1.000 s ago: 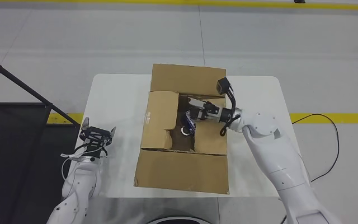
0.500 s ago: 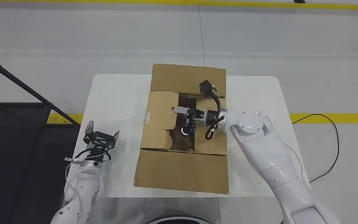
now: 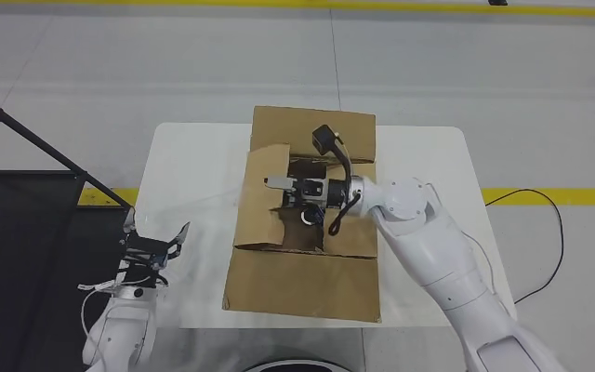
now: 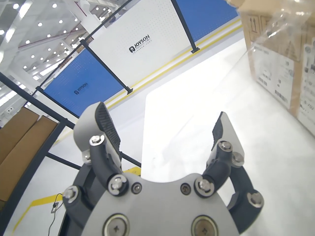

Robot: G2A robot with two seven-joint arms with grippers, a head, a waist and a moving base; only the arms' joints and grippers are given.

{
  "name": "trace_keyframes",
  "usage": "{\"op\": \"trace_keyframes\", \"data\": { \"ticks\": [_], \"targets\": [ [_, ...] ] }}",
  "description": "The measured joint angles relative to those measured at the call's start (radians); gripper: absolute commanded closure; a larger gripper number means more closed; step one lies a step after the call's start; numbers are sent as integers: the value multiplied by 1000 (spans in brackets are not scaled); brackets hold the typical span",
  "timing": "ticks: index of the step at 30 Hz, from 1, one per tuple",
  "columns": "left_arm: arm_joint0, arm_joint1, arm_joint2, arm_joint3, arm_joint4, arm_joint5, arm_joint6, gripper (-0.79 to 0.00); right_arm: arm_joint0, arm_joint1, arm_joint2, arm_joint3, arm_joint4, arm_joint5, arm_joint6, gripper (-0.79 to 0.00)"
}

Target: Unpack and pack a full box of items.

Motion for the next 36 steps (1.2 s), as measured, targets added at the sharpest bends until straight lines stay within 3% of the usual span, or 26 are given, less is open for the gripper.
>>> {"op": "trace_keyframes", "data": {
  "ticks": [8, 15, 19, 26, 36],
  "targets": [
    [123, -12, -91, -152, -238, -21, 15, -785, 33, -42, -83, -25, -5, -68, -125, -785],
    [233, -20, -218, -213, -548, -172, 89, -785, 88, -106, -214, 43, -85, -132, -290, -785],
    [289, -27, -275, -228, -682, -268, 162, -785, 104, -143, -268, 99, -170, -230, -418, -785],
    [341, -36, -329, -217, -782, -387, 259, -785, 123, -200, -351, 188, -288, -211, -533, -785],
    [358, -43, -351, -210, -798, -455, 270, -785, 130, -245, -370, 250, -329, -220, -541, -785]
  ]
}}
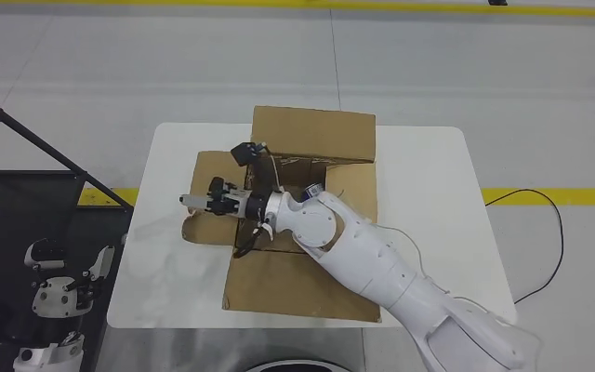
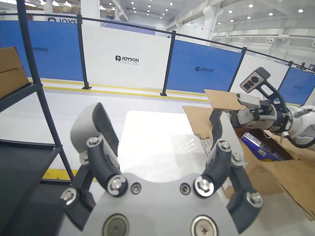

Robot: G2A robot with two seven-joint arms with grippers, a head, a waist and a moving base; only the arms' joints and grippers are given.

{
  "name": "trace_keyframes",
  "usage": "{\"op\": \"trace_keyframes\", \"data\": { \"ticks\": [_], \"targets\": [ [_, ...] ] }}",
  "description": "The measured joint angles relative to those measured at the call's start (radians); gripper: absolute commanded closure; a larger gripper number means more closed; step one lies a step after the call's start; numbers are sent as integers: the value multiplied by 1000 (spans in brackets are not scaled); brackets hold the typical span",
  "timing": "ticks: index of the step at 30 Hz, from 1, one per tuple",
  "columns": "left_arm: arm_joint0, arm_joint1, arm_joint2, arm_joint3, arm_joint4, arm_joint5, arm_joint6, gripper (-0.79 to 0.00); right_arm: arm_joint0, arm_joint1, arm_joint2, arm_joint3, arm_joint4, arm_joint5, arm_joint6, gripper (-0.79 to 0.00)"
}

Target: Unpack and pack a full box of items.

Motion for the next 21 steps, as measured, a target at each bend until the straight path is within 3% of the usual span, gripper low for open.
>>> {"op": "trace_keyframes", "data": {
  "ticks": [13, 21],
  "targets": [
    [0, 0, 0, 0, 0, 1, 0, -785, -14, -13, 51, 6, -16, 11, 72, -785],
    [-7, 0, 2, -3, 0, 1, -8, -785, -83, 31, 156, -155, -77, -18, 132, -785]
  ]
}}
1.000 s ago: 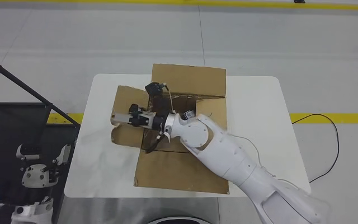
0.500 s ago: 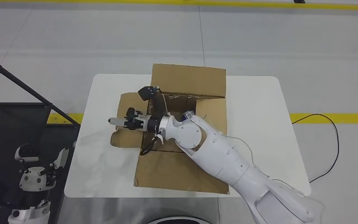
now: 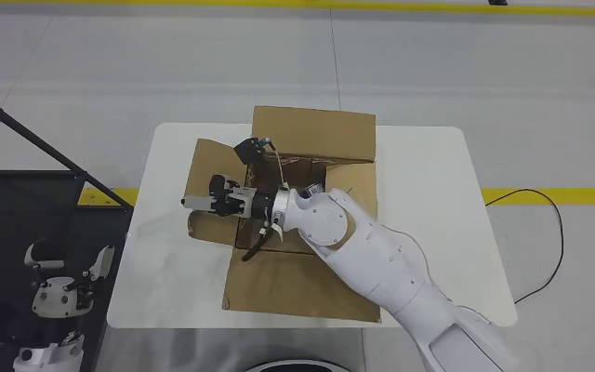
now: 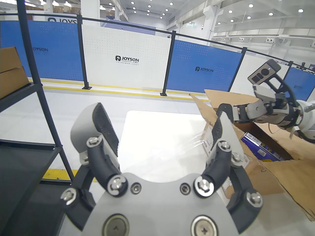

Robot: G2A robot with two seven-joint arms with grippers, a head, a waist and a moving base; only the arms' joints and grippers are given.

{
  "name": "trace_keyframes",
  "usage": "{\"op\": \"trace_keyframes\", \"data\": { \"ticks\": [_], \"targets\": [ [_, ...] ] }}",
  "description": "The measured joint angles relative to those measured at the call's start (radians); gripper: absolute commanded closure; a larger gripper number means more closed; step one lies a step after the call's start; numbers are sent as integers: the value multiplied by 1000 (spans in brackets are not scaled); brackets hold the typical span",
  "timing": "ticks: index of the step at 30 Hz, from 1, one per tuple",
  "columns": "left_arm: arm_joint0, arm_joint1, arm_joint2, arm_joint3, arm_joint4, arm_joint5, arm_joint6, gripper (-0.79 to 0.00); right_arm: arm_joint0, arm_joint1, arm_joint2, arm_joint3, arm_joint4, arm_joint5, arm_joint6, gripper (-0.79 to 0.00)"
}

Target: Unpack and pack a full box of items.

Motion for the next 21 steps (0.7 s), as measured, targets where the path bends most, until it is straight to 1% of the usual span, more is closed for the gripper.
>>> {"op": "trace_keyframes", "data": {
  "ticks": [3, 6, 9, 12, 15, 17, 21],
  "targets": [
    [-33, 1, 6, -15, 2, -13, -45, -785, -53, 29, 68, -97, -24, -2, 43, -785],
    [-63, 2, 9, -38, -6, -32, -94, -785, -126, 65, 155, -212, -42, -9, 102, -785],
    [-96, 4, 9, -71, -13, -47, -157, -785, -218, 101, 260, -334, -53, -23, 169, -785],
    [-139, 8, 19, -117, -10, -56, -246, -785, -320, 137, 375, -457, -51, -40, 248, -785],
    [-188, 12, 53, -173, 13, -62, -339, -785, -428, 169, 493, -587, -53, -74, 329, -785],
    [-231, 16, 91, -203, 20, -68, -414, -785, -508, 188, 574, -673, -55, -106, 376, -785],
    [-341, 24, 195, -221, -12, -80, -594, -785, -644, 216, 714, -790, -65, -165, 421, -785]
  ]
}}
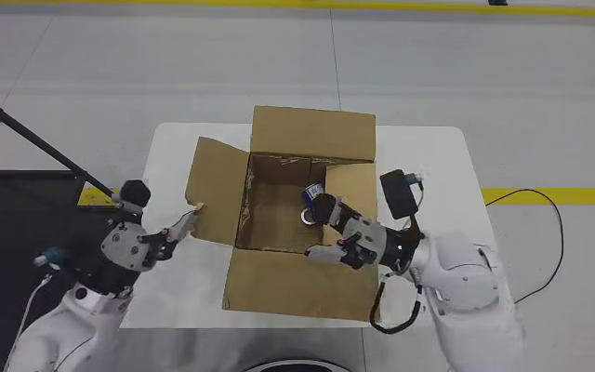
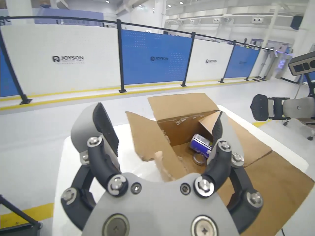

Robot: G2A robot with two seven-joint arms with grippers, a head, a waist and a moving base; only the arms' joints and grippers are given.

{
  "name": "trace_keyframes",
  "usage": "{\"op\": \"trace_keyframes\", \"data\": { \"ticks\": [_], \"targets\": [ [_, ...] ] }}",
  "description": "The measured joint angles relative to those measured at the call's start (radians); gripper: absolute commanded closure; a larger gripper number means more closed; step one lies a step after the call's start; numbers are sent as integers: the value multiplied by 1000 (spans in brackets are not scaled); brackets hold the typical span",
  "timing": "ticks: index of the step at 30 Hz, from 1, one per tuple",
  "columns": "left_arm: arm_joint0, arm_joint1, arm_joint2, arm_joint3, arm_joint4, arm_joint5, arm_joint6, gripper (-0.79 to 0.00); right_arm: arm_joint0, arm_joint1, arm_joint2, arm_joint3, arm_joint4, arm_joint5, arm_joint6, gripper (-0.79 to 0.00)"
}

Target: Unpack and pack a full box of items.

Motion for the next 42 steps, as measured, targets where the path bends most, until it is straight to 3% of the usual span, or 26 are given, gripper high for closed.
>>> {"op": "trace_keyframes", "data": {
  "ticks": [7, 13, 23, 27, 34, 42],
  "targets": [
    [-275, 1, 262, 81, -80, 65, -294, -785, -186, 33, 222, -44, 36, -112, -8, -785],
    [-490, -13, 461, 191, -125, 159, -447, -785, -245, 53, 337, 30, 108, -159, -18, -785],
    [-484, -13, 460, 192, -123, 159, -445, -785, -245, 54, 341, 39, 115, -157, -15, -785],
    [-492, -16, 519, 198, -79, 178, -463, -785, -245, 54, 341, 39, 115, -157, -15, -785],
    [-659, -46, 683, 319, -228, 263, -547, -785, -245, 54, 341, 39, 115, -157, -15, -785],
    [-857, -78, 761, 480, -446, 413, -695, -785, -245, 54, 341, 39, 115, -157, -15, -785]
  ]
}}
